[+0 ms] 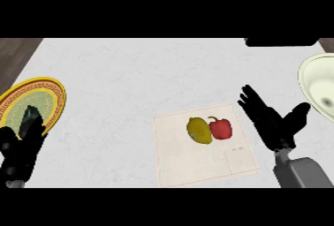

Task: Pick the lemon from the placemat and place it in the bowl

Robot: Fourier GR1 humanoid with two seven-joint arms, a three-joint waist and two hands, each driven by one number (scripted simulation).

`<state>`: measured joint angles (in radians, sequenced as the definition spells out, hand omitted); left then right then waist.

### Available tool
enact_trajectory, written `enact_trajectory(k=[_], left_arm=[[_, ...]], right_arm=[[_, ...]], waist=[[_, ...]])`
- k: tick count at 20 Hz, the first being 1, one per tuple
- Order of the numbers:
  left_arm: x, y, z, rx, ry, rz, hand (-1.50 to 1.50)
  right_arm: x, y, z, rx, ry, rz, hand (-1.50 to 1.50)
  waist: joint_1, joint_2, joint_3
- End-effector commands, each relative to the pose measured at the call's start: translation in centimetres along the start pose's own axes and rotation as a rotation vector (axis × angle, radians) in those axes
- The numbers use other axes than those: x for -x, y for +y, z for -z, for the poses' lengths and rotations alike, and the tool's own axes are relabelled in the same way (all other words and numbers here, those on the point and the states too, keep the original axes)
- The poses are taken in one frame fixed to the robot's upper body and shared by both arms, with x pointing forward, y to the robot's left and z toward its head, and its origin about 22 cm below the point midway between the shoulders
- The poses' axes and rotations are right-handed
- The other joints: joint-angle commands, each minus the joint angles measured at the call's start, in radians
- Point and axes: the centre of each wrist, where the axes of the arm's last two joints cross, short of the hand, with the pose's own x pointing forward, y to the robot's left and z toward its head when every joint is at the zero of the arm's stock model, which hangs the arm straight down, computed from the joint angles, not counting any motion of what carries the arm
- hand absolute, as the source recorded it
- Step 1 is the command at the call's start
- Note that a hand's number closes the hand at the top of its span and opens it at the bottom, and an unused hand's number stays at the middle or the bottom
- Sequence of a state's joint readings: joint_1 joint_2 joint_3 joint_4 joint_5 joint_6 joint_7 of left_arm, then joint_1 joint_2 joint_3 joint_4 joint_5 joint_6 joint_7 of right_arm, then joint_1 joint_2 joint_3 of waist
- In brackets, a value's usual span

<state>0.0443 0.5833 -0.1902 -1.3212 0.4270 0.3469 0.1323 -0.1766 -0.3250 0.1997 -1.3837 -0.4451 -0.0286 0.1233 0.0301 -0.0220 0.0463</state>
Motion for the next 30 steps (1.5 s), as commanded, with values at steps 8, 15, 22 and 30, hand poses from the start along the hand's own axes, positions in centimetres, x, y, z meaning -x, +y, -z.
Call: enact_trajectory(k=[8, 15, 22, 30], left_arm=[[-8.8, -10.7, -3.2, 0.558, -0.528, -0.019, 0.0], [-8.3, -13.7, -3.9, 0.633, -0.544, -0.012, 0.0], [-9.9, -13.5, -3.2, 0.624, -0.553, -0.005, 0.0], [-8.7, -14.6, -3.0, 0.629, -0.542, -0.016, 0.0]], right_arm=[[-2.7, 0.1, 1.1, 0.139, -0.298, -0.381, 1.5], [-0.9, 5.5, 3.3, 0.021, -0.384, -0.336, -1.5], [-6.5, 3.1, 4.5, -0.06, -0.197, -0.814, -1.5], [-12.5, 6.7, 5.1, -0.475, 0.178, -1.077, -1.5]], waist=[[-0.061, 0.02, -0.05], [-0.027, 0.022, -0.047], [-0.028, 0.017, -0.05], [-0.026, 0.018, -0.051]])
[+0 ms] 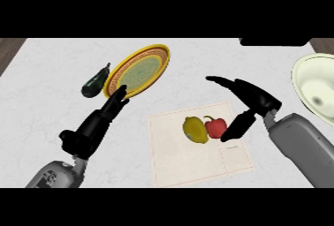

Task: Pick the lemon from the placemat and place it in the bowl

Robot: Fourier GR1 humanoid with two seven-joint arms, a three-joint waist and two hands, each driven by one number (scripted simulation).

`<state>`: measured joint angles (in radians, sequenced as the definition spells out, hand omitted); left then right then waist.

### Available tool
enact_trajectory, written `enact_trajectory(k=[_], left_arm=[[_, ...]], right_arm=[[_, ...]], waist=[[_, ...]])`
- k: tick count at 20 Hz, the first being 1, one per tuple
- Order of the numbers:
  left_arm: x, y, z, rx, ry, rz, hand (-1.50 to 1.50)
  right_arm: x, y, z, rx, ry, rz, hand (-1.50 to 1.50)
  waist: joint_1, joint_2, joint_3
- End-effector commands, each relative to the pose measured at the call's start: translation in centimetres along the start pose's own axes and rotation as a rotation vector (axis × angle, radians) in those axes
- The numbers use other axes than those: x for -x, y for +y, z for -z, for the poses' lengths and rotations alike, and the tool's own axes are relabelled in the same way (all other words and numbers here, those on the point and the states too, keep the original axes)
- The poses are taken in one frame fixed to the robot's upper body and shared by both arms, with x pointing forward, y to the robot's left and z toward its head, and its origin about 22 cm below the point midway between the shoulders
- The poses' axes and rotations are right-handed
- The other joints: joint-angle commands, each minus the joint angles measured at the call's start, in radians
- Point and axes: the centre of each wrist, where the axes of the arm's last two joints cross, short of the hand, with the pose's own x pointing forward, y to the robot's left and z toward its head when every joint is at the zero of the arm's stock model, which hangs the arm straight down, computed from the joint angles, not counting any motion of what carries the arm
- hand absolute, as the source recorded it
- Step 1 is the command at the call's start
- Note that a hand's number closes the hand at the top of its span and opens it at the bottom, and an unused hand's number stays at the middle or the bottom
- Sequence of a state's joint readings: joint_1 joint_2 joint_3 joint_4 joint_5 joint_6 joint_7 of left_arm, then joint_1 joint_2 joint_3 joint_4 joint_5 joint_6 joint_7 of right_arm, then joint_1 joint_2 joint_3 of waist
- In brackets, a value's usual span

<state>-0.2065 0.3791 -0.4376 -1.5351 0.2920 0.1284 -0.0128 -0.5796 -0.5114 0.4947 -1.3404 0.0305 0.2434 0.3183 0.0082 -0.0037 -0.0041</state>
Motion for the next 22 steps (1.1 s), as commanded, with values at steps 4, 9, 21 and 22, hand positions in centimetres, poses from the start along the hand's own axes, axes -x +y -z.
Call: enact_trajectory(k=[4, 9, 21, 22], left_arm=[[-0.3, -0.4, -0.3, -0.005, -0.009, -0.004, 0.0], [0.5, 1.2, 0.0, -0.006, -0.025, -0.022, 0.0], [-0.5, -1.2, -1.2, 0.009, -0.021, -0.005, 0.0], [-0.2, -0.1, 1.3, -0.016, -0.016, -0.001, 0.0]], right_arm=[[-5.9, -1.5, 0.4, -0.309, 0.128, -0.091, -1.5], [-8.6, -2.2, 2.5, -0.331, 0.202, -0.074, -1.5], [-7.2, 2.6, 0.0, -0.254, 0.197, -0.124, -1.5], [-7.3, 2.1, 0.1, -0.232, 0.165, -0.139, -1.5]], waist=[[-0.003, -0.001, 0.003], [0.0, 0.005, 0.003], [-0.006, 0.002, 0.004], [-0.01, 0.004, 0.004]])
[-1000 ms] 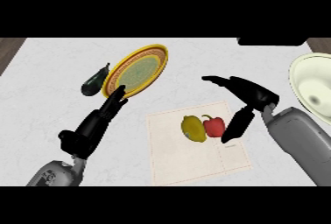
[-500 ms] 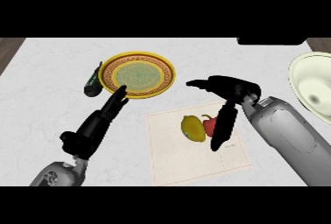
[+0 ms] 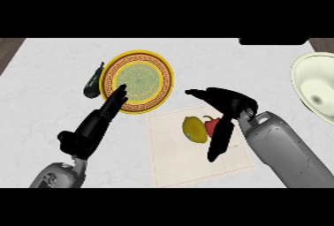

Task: Pick the lemon from the placemat and place it in the bowl

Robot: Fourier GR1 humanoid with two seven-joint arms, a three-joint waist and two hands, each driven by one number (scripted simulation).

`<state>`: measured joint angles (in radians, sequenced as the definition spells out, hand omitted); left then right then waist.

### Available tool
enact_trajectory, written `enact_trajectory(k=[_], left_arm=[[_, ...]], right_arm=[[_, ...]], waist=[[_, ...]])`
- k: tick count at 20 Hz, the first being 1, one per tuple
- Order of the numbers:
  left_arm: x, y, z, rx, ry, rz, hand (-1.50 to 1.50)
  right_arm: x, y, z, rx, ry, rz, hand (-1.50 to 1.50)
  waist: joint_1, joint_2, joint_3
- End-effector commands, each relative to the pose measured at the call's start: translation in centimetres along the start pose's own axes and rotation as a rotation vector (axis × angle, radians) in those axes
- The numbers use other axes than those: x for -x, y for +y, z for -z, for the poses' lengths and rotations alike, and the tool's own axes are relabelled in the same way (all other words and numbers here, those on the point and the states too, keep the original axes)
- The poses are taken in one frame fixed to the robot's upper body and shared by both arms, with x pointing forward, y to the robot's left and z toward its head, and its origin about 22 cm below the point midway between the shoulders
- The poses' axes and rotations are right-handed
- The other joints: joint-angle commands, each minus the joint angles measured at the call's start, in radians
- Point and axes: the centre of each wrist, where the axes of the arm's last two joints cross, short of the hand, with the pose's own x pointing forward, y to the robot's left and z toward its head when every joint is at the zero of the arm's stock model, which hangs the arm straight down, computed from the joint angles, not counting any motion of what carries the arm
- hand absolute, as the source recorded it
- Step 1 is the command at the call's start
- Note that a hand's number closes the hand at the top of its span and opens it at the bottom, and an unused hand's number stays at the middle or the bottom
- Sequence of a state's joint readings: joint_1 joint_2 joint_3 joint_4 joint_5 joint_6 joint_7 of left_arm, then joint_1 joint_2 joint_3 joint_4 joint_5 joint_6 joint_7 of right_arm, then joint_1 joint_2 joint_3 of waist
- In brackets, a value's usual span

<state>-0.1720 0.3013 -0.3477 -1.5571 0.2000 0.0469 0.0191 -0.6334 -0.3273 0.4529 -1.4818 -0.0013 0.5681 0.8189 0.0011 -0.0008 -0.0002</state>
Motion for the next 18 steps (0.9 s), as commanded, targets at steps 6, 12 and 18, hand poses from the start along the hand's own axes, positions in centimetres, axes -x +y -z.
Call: enact_trajectory(k=[6, 12, 18], left_arm=[[-1.5, 1.2, -0.2, 0.0, 0.0, -0.005, 0.0], [0.2, 1.0, -0.1, -0.016, 0.015, 0.015, 0.0], [1.1, 0.8, -1.5, -0.001, 0.019, -0.002, 0.0]], right_arm=[[-0.1, 2.6, 0.1, 0.117, -0.001, -0.023, -1.5], [0.5, 5.1, -0.1, 0.199, 0.075, -0.057, -1.5], [3.5, 5.9, 1.8, 0.176, 0.088, -0.053, -1.5]], waist=[[0.002, 0.0, 0.0], [-0.002, 0.0, 0.0], [0.002, 0.0, 0.0]])
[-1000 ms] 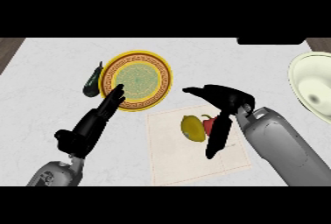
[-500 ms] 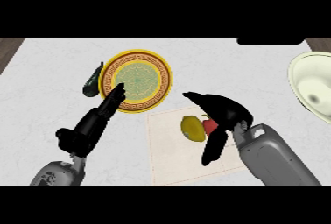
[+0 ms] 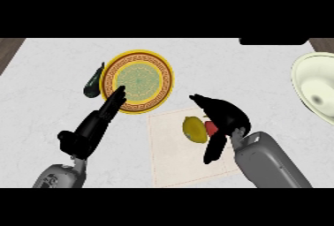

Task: Pick the lemon from the placemat and place it in the bowl

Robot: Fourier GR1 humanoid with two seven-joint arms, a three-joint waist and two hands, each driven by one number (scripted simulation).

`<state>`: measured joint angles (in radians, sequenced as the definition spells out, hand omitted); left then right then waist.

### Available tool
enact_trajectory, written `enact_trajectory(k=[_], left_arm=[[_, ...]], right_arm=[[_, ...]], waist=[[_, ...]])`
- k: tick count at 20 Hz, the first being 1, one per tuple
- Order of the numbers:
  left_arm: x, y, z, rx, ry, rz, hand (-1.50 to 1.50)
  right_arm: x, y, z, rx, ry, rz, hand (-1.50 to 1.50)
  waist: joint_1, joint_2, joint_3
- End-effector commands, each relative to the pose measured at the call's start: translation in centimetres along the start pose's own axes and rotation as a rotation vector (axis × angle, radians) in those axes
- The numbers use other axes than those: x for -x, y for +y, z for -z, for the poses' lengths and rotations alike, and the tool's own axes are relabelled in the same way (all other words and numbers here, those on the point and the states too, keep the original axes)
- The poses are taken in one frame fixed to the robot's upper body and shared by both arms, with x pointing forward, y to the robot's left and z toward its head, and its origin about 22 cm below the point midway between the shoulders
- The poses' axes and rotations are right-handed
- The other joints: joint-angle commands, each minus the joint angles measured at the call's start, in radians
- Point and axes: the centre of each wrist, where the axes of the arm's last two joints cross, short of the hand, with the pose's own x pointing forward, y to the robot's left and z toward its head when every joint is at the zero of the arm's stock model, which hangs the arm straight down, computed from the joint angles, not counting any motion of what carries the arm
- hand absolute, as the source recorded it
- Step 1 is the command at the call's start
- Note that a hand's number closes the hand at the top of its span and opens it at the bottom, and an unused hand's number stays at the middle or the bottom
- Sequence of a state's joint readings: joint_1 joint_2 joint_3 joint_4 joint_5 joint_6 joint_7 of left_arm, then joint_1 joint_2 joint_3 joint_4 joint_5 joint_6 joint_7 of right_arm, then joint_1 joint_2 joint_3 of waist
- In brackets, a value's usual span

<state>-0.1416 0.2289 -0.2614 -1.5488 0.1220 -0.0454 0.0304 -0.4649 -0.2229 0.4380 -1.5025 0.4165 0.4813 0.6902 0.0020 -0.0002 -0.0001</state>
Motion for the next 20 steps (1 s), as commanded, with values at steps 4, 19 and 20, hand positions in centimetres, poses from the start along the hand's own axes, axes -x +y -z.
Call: enact_trajectory(k=[4, 19, 20], left_arm=[[0.2, -1.0, 0.7, 0.003, -0.004, 0.011, 0.0], [-0.8, -0.8, 0.0, -0.012, -0.005, 0.003, 0.0], [-0.5, 1.2, -0.3, 0.004, -0.008, -0.002, 0.0]], right_arm=[[0.8, 1.4, 3.1, -0.043, 0.024, -0.001, -1.5], [0.1, 3.6, 5.1, 0.067, -0.109, 0.01, 1.5], [0.5, 4.3, 5.4, 0.067, -0.106, 0.023, 1.5]], waist=[[0.002, 0.001, 0.0], [0.002, 0.0, 0.0], [0.002, 0.001, 0.0]])
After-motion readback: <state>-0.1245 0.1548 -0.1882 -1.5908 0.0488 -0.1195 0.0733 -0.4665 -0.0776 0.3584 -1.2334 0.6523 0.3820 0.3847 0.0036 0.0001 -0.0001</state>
